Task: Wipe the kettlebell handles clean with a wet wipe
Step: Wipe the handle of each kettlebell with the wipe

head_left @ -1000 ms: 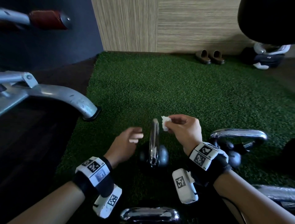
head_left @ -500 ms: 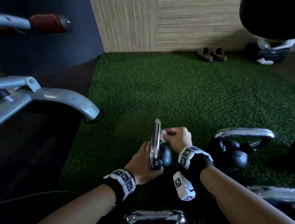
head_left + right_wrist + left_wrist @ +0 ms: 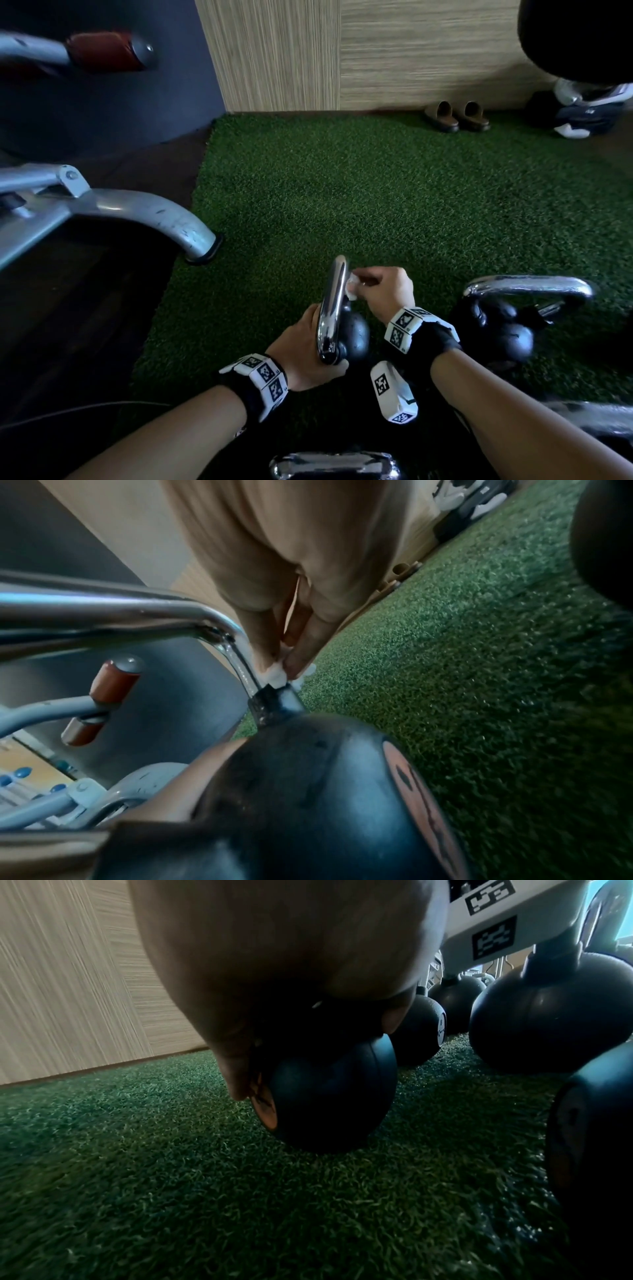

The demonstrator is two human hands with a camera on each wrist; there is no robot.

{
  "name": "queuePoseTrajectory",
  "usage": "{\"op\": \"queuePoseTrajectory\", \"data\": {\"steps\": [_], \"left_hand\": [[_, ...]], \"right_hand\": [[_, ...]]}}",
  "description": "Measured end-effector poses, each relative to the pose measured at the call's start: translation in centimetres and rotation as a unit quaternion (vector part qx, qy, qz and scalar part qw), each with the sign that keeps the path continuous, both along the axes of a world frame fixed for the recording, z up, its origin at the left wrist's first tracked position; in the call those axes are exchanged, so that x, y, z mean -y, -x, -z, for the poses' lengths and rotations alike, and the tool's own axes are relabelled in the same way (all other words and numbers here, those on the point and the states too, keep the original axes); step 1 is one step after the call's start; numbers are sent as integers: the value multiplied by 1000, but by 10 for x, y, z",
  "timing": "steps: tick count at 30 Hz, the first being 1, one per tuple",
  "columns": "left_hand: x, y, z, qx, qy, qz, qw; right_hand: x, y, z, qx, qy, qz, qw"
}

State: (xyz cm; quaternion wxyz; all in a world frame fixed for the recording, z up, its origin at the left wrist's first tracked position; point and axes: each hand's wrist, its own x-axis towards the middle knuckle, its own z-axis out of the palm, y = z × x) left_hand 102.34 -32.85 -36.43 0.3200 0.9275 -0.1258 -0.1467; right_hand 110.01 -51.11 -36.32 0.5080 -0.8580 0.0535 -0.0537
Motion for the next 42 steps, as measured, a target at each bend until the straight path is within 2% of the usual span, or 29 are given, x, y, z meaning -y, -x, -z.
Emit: {"op": "queuePoseTrajectory", "data": {"steps": [4, 7, 14, 18, 21, 24, 26, 31, 37, 40, 42], "left_hand": [[-3, -5, 14, -17, 27, -15, 999], [-7, -11, 25, -39, 34, -23, 998], [-12, -24, 39, -56, -14, -5, 998], [-16, -29, 46, -63, -72, 16, 995], [-18, -34, 49, -69, -82, 20, 994], [-18, -39, 53, -60, -72, 23, 995], [-16, -41, 50, -49, -62, 35, 996], [-19, -40, 45, -36, -89, 61, 994], [-18, -44, 33, -46, -55, 38, 997], [-18, -46, 28, -35, -59, 70, 995], [-18, -45, 24, -50, -62, 83, 993]], "right_hand": [[-2, -6, -18, 67, -12, 25, 997], [-5, -4, -26, 112, 2, 1, 994], [-2, -9, -36, 101, 17, -41, 994], [-2, 13, -50, 138, 29, -148, 979], [-3, 19, -58, 114, 34, -192, 974], [-3, 13, -55, 81, -33, -141, 986], [-3, 15, -54, 65, -60, -140, 986], [-10, 42, -55, -20, -121, -221, 968], [-17, 38, -55, 1, -162, -191, 968], [-17, 44, -48, -31, -167, -206, 964], [-19, 49, -41, -53, -137, -221, 964]]}}
